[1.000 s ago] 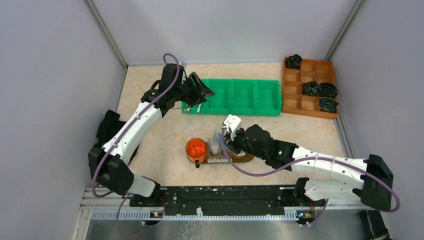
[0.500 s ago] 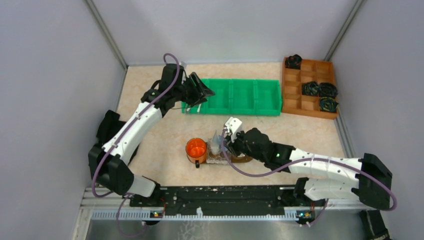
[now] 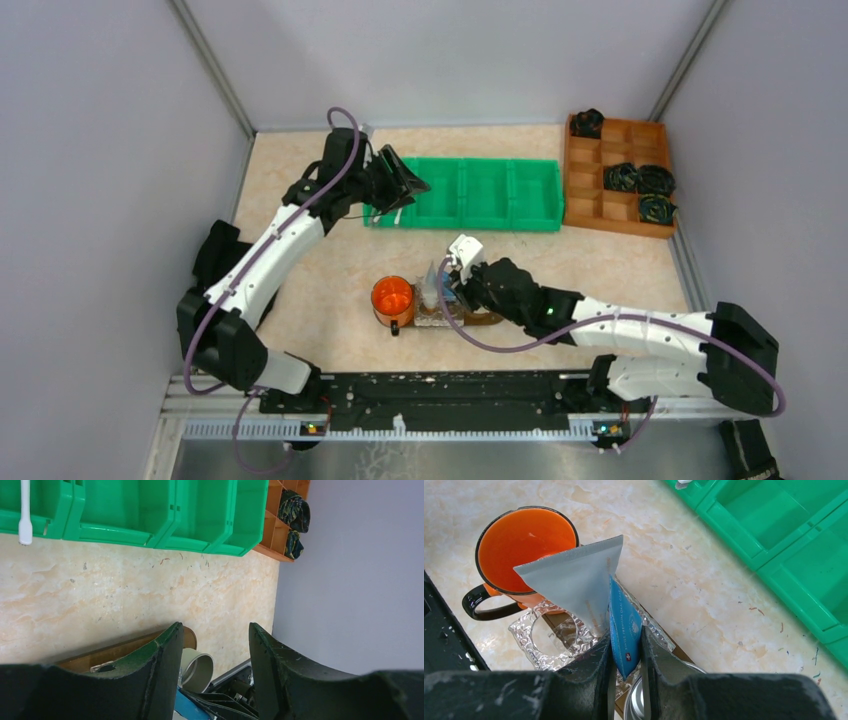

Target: Prepare toiletry sets of a toothbrush and toothpaste on the tray

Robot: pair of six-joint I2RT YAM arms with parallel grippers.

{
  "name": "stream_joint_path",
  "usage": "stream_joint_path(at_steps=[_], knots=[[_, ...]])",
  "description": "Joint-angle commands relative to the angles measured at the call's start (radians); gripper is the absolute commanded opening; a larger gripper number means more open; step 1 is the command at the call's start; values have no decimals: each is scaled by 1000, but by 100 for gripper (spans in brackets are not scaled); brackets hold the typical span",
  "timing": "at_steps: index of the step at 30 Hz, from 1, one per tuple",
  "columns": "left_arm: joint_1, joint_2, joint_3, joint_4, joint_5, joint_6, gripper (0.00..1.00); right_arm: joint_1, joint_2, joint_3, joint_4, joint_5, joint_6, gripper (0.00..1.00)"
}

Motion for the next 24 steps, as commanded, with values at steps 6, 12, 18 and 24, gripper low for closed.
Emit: stream_joint_path(at_steps=[6,12,18,24], knots=[[12,-23,-14,26,16,9,57,12,20,-16,99,47,-8,12],[11,-24,-16,27,17,9,57,11,34,-19,116,58,-8,12],[12,-31,-20,26,13,11,57,12,55,-15,133,54,-9,12],[12,-34,-22,25,14,11,57,11,66,-9,134,40,-5,14]])
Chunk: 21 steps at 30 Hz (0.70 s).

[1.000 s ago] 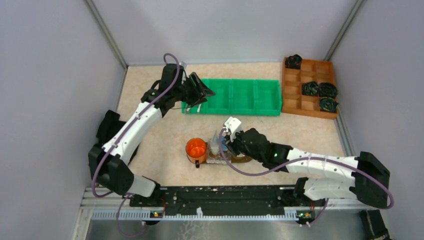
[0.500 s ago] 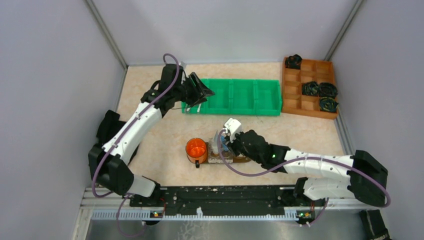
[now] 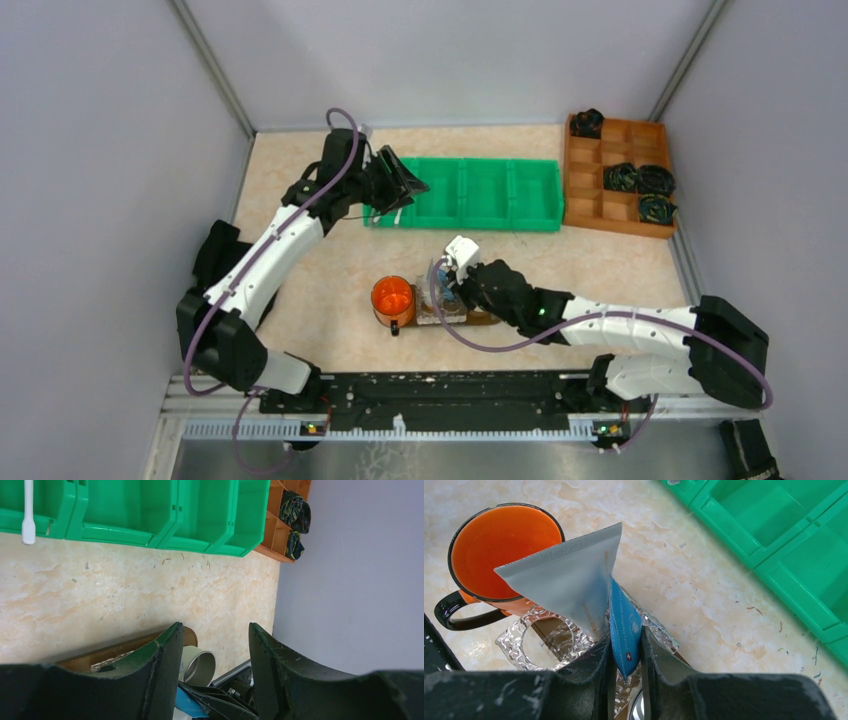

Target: Prepare toiletry sets of a toothbrush and toothpaste on the tray

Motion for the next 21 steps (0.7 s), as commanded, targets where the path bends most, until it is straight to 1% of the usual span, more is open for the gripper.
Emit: stream_joint_path(at_steps=[1,4,9,12,19,21], knots=[[7,-31,-14,21,12,12,57,12,5,15,56,2,1,15],[7,-30,-14,23,14,13,57,11,4,15,54,5,3,17],[8,-29,-17,24,15,13,57,11,-5,14,45,6,9,31],[8,-31,-21,24,15,12,57,11,-13,12,46,10,11,36],[10,-30,-23,27,15,11,57,12,-26,21,36,9,10,42],[10,-31,-23,26,10,13,59,12,-31,25,32,9,11,43]])
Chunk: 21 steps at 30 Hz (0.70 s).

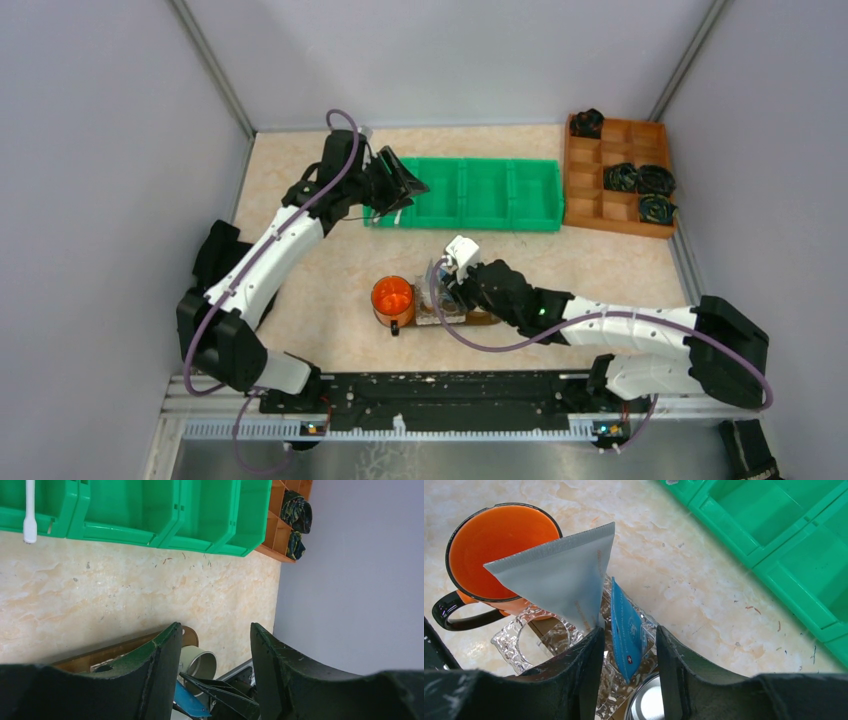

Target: Prepare toiletry sets of a toothbrush and toothpaste on the tray

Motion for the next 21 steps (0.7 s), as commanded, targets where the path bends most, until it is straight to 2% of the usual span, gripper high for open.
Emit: stream_joint_path(at_steps=[1,8,21], knots=[[9,-27,-11,19,4,15,61,12,-35,28,28,6,9,43],[9,-22,-7,15,-9,30,64,12,-63,51,5,24,-1,48],[9,-28,-12,29,-14,56,63,12,-140,91,-68,65,-12,49]])
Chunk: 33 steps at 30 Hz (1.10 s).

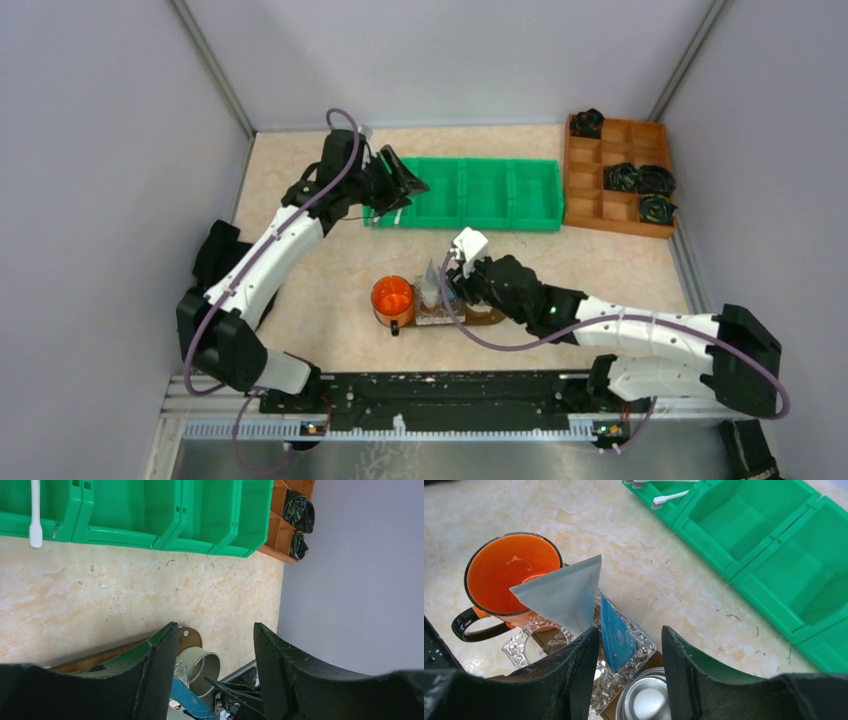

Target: Prepare toiletry sets of a toothbrush and toothpaste on the tray

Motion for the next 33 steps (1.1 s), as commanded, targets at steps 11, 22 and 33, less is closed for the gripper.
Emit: stream_joint_path(at_steps=[11,22,33], knots=[[46,-50,-91,155,-19,154,99,10,-354,97,-215,160,85,55],[102,205,139,-54,-258,473,55,10,-468,103,-402,185,159,50],[99,416,290,-271,-432,670,63,10,-415,56,-354,148,175,46]])
